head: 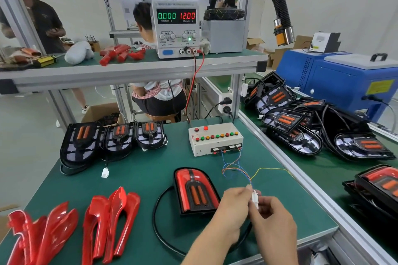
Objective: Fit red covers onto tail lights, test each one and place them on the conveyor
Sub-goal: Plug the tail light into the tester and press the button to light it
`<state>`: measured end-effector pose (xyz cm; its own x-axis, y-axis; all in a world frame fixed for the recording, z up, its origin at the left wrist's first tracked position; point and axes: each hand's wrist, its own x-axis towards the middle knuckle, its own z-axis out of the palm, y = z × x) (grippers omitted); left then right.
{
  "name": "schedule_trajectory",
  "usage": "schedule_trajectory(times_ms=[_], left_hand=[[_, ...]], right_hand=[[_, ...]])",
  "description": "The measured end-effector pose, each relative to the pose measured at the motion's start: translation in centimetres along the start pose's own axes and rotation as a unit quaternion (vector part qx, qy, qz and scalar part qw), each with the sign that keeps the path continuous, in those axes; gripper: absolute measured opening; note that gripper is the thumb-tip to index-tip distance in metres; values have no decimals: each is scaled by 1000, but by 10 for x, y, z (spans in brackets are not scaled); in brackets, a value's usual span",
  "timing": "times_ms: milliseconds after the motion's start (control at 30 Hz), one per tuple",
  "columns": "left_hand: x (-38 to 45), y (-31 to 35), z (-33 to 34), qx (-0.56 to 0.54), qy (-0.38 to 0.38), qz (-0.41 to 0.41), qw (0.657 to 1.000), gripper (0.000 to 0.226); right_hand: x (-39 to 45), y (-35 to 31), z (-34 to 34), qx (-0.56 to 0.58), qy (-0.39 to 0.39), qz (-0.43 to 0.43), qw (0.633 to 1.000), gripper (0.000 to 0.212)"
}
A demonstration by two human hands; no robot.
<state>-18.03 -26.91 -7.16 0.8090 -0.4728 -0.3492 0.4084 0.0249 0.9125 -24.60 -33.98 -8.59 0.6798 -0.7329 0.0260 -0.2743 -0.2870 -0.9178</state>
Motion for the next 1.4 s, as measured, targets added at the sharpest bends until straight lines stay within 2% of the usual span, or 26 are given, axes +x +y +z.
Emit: schedule_trajectory(times_ms=[33,100,200,300,367,500,800,1233,1400], left_hand=[[0,0,4,-69,-20,-32,997,34],[-3,-3,7,-135,-47,-61,988,31],[-8,-9,10,-168,-51,-75,982,29],[-11,-10,13,-172,-41,-93,980,30],[-13,-10,13,-168,-47,-114,978,33],[-12,-12,12,-160,-52,-149,974,39],[-2,-21,14,-202,-28,-183,962,38],[6,-25,18,-205,-1,-206,957,36],[15,-21,12,-232,19,-214,949,43]], right_hand=[[-1,0,-1,-8,6,2,1000,20],[-2,1,-3,-33,13,11,999,22],[-4,4,-6,-111,-3,14,994,27],[-7,7,-8,-241,-41,-8,970,41],[-7,8,-10,-276,-46,-16,960,46],[-5,10,-12,-297,-57,-15,953,47],[1,16,-10,-356,-97,-13,929,48],[3,16,-13,-338,-85,-20,937,43],[-7,13,-9,-337,-90,-17,937,41]])
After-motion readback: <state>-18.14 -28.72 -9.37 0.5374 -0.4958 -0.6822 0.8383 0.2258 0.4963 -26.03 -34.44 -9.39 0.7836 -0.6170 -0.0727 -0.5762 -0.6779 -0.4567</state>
